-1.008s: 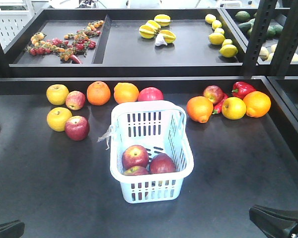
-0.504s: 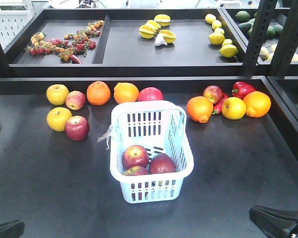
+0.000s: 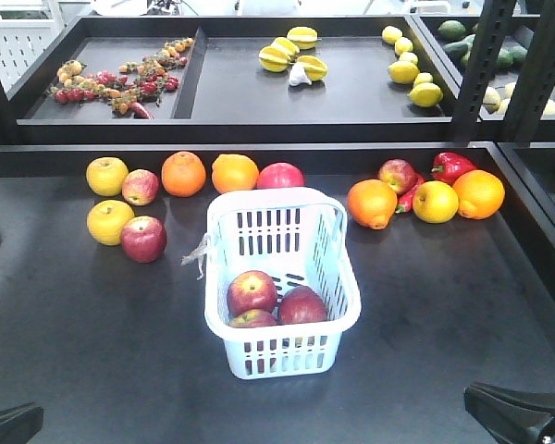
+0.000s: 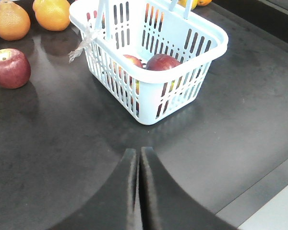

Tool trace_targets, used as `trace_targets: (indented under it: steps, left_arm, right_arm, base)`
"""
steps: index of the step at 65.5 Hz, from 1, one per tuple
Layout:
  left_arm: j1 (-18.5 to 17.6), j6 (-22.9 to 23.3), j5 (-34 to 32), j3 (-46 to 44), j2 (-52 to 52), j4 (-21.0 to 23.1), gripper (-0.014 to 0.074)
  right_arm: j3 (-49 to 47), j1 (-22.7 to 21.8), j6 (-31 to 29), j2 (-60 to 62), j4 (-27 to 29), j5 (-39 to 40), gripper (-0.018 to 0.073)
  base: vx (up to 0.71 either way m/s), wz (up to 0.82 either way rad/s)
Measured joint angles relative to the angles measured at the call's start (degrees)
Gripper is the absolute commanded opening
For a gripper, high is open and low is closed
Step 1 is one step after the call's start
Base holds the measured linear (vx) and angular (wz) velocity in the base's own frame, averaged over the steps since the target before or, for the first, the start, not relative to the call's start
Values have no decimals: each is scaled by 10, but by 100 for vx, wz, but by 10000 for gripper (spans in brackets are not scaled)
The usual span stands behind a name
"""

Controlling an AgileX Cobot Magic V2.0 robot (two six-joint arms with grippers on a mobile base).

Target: Pick three apples into basket with both arms

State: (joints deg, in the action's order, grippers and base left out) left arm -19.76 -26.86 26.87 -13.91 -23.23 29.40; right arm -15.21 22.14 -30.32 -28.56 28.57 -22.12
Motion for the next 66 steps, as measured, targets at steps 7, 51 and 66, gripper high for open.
trace_targets:
  steps: [7,51,66]
  left_arm:
    - [0,0,-10,0,0,0,-6]
    - [0,215,-244,153,0,-149,-6]
    - [23,228,-275,153,0,-263,-6]
  right_arm:
    - [0,0,0,0,0,0,-5]
    - [0,0,1,0,0,0,-5]
    - [0,0,1,0,0,0,-5]
  base:
    - [0,0]
    - [0,0]
    - [0,0]
